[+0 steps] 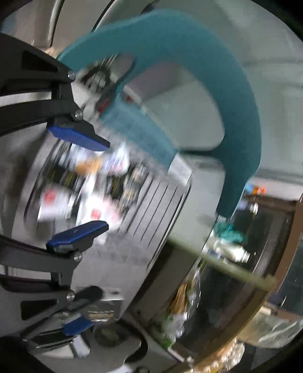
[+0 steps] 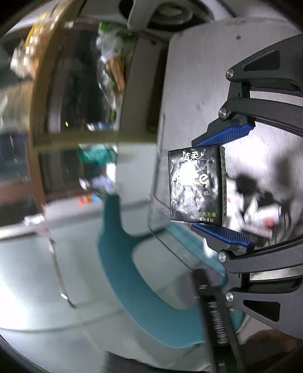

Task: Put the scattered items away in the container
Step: 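Carry the Face pack over the basket and open the right gripper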

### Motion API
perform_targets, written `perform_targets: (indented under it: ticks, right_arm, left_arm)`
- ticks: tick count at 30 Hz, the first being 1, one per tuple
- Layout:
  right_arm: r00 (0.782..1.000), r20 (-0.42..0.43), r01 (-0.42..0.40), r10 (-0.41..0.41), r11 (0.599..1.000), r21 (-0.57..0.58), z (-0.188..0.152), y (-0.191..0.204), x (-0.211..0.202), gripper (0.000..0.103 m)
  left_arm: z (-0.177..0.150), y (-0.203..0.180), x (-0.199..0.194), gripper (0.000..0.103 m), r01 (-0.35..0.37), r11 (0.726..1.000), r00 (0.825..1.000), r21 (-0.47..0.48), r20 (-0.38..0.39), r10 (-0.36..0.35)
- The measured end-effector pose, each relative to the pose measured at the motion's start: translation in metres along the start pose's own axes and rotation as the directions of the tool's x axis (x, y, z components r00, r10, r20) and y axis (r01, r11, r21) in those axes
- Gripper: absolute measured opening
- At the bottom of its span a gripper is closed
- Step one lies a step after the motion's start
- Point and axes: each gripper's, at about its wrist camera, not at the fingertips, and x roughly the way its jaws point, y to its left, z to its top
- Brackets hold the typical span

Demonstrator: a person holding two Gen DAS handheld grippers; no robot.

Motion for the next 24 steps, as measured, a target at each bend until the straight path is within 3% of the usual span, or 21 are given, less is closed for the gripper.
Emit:
perform_targets:
  ticks: [6,11,22,24]
  right_arm:
    - [0.998,-0.056,-0.029,0.027,0.999,-0.032,-0.018,0.039,0.032,0.064]
    - [0.998,-0.064,-0.01,0.007,0.999,-0.045,-0.018,0.046,0.039,0.064]
    - [1.0,-0.027,0.008,-0.009,1.0,-0.014,-0.009,0.03,0.003,0.07]
    - [1.0,-0.013,0.02,-0.02,1.0,0.009,-0.009,0.022,-0.014,0.07]
  left_arm:
    - [-0.001,0.05,0.027,0.068,-0.073,0.997,0.995,-0.002,-0.066,0.073]
    - [-0.007,0.052,0.034,0.068,-0.076,0.996,0.994,0.04,-0.076,0.079]
    - [-0.006,0.041,0.012,0.068,0.0,0.997,0.999,0.078,-0.036,0.003]
    - [-0.008,0.038,0.004,0.068,0.041,0.994,0.999,0.098,-0.022,-0.04]
